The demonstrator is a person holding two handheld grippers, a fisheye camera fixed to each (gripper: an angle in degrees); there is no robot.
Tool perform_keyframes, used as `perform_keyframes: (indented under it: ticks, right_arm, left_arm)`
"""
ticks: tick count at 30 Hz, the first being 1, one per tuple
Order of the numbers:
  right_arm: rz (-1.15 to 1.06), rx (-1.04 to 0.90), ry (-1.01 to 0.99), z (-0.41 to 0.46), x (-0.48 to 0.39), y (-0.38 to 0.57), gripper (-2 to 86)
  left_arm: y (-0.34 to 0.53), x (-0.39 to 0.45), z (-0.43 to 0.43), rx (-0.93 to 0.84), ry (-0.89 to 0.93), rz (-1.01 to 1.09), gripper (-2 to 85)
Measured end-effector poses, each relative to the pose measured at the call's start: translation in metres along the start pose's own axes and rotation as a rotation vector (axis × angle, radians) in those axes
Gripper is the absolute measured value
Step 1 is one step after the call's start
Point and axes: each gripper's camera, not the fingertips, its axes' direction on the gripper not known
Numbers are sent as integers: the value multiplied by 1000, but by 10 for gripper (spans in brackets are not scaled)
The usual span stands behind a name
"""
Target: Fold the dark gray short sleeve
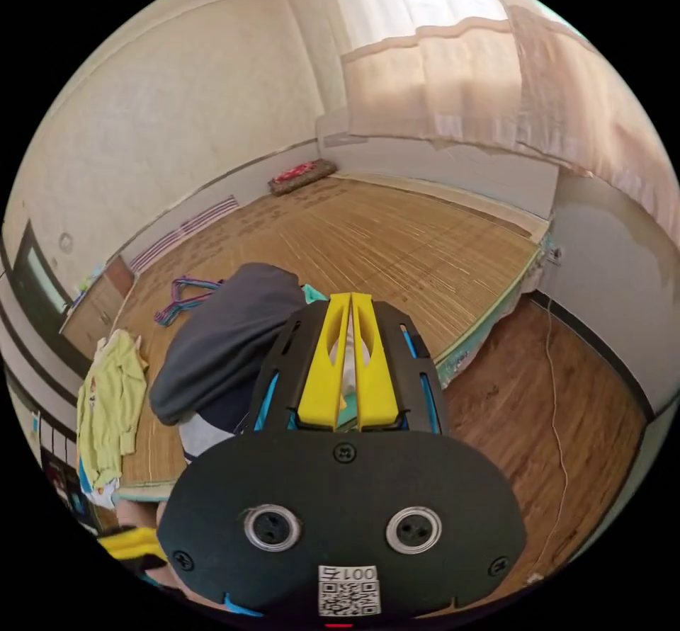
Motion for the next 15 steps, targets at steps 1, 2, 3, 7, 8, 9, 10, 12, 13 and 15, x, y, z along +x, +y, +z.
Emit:
perform_keyframes:
  ticks: [1, 2, 3, 7, 8, 9, 10, 12, 13, 15]
  right_arm:
    - [33, -2, 12, 0, -5, 2, 7]
    - [54, -2, 10, -1, -6, 3, 7]
    - [99, -1, 4, -2, -9, 5, 7]
    - [199, -13, 19, -4, -25, 14, 7]
    - [207, -17, 33, -4, -28, 15, 7]
    - [225, -20, 65, -5, -34, 17, 7]
    - [251, -18, 88, -7, -40, 19, 7]
    - [293, -16, 96, -11, -47, 23, 7]
    - [317, -6, 95, -15, -53, 25, 7]
    - [330, 17, 92, -23, -62, 28, 7]
  left_arm:
    - [6, 1, -8, 18, -32, -54, -4]
    - [9, 2, -14, 33, -61, -84, -7]
    - [15, 5, -25, 61, -139, -145, -10]
    - [34, 23, -58, 123, -303, -223, -13]
    - [37, 25, -62, 133, -296, -223, -13]
    - [43, 27, -68, 160, -266, -228, -13]
    - [49, 27, -74, 193, -229, -239, -13]
    - [57, 27, -80, 241, -186, -244, -13]
    - [61, 28, -84, 267, -171, -252, -14]
    - [61, 29, -90, 275, -174, -263, -14]
